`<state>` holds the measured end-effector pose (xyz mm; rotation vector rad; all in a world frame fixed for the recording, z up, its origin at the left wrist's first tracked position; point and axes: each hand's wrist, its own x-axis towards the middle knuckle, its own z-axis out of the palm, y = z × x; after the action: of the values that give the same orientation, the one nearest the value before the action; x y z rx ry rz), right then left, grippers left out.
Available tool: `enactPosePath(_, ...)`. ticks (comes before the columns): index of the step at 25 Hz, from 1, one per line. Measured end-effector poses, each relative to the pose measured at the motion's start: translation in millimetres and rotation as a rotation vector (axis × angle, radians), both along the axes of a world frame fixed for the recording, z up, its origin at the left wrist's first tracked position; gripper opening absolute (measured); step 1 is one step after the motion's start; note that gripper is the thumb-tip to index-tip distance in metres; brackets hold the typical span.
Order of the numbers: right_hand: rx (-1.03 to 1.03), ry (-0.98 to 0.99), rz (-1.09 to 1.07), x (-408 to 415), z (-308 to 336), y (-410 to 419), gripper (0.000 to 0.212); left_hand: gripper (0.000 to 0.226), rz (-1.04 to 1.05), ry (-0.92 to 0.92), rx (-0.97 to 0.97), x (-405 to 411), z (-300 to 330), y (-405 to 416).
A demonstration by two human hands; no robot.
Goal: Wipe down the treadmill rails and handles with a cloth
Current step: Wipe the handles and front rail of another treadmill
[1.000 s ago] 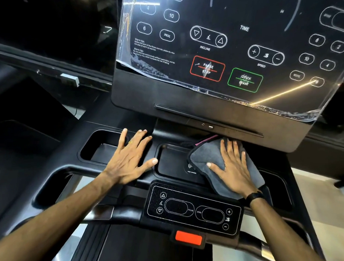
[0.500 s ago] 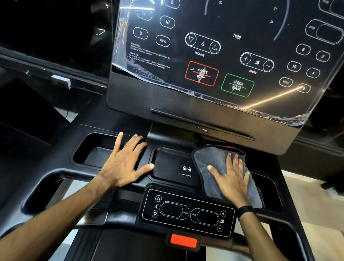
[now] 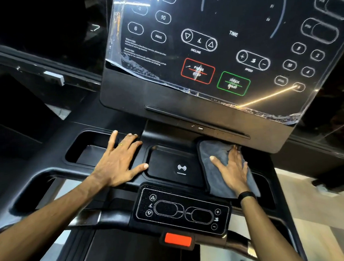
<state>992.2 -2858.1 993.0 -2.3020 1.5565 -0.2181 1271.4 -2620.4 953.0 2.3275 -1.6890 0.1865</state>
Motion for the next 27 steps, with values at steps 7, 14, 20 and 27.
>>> enactPosePath(7,-0.046,0.15,0.007,-29,-14,43,0.097,0.089,0.018,0.013,-0.012,-3,-3,-1)
enactPosePath(14,-0.106,0.057,0.007,-25,-13,1,0.094,0.087,0.024,0.043,-0.015,0,-2,-3)
enactPosePath(20,-0.099,0.047,-0.003,-28,-14,9,0.091,0.086,0.014,0.045,0.002,-1,0,-1)
enactPosePath(27,-0.092,0.122,-0.04,-44,-23,49,0.102,0.084,0.017,0.027,0.009,-3,0,-2)
